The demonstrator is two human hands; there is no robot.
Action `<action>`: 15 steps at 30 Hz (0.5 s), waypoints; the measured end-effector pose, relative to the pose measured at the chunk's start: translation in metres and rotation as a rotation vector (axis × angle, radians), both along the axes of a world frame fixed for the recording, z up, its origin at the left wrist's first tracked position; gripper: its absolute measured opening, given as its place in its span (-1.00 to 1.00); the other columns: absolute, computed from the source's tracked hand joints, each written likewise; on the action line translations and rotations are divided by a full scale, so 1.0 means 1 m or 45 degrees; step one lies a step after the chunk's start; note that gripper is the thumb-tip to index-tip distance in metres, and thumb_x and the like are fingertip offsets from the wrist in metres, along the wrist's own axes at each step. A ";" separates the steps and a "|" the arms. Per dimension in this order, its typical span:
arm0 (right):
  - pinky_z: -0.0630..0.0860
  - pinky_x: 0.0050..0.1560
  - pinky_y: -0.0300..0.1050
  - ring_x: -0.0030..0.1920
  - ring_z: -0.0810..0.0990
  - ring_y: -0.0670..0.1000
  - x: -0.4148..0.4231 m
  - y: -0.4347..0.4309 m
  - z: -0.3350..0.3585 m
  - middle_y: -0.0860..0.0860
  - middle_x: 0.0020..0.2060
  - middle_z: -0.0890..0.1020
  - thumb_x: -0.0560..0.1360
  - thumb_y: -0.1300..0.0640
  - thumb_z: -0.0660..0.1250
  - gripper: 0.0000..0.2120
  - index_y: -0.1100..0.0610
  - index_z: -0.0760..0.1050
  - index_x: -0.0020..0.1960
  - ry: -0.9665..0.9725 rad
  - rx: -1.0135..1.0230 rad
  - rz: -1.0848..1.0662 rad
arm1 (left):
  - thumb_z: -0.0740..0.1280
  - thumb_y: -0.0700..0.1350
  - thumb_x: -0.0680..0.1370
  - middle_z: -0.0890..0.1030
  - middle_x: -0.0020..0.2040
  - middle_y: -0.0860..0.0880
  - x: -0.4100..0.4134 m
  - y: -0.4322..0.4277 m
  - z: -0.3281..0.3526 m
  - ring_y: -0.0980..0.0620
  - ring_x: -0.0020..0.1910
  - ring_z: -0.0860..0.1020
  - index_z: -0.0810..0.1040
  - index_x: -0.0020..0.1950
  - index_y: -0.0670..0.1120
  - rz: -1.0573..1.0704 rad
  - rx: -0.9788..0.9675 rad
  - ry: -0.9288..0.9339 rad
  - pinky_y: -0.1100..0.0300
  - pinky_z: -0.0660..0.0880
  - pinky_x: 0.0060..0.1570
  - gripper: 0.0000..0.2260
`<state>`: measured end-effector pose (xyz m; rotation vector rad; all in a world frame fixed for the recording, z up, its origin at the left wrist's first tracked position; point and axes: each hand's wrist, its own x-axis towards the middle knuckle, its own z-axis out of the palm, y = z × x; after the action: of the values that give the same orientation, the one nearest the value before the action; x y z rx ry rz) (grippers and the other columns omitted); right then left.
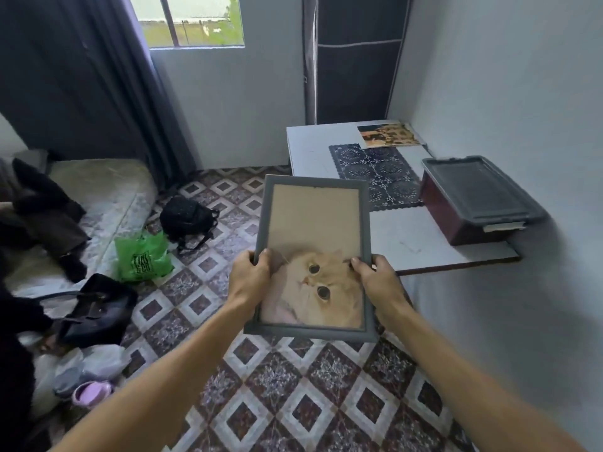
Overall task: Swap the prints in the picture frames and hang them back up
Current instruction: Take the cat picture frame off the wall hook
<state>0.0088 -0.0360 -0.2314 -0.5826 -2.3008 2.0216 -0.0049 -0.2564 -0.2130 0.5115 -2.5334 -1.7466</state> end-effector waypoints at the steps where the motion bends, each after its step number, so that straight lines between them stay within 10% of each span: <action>1: 0.60 0.07 0.03 0.00 0.63 0.00 -0.011 -0.003 -0.001 0.04 -0.01 0.63 0.60 0.07 0.32 -0.85 0.13 0.47 0.11 -0.004 0.002 -0.018 | 0.21 0.03 0.65 0.54 -0.19 -0.07 -0.014 -0.004 -0.001 0.03 -0.28 0.50 0.46 -0.10 -0.12 -0.011 0.007 -0.004 0.20 0.37 -0.39 -0.74; 15: 0.60 0.13 0.12 0.04 0.64 0.06 -0.196 -0.007 -0.029 0.09 0.04 0.63 0.60 0.06 0.30 -0.83 0.15 0.47 0.11 -0.067 -0.072 -0.132 | 0.22 0.01 0.65 0.54 -0.18 -0.08 -0.215 -0.003 -0.026 0.04 -0.29 0.49 0.45 -0.08 -0.13 -0.116 0.051 -0.022 0.19 0.40 -0.39 -0.77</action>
<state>-0.1872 -0.0429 -0.2609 -0.7510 -2.1969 2.0539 -0.2203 -0.2598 -0.2387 0.4211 -2.5772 -1.8336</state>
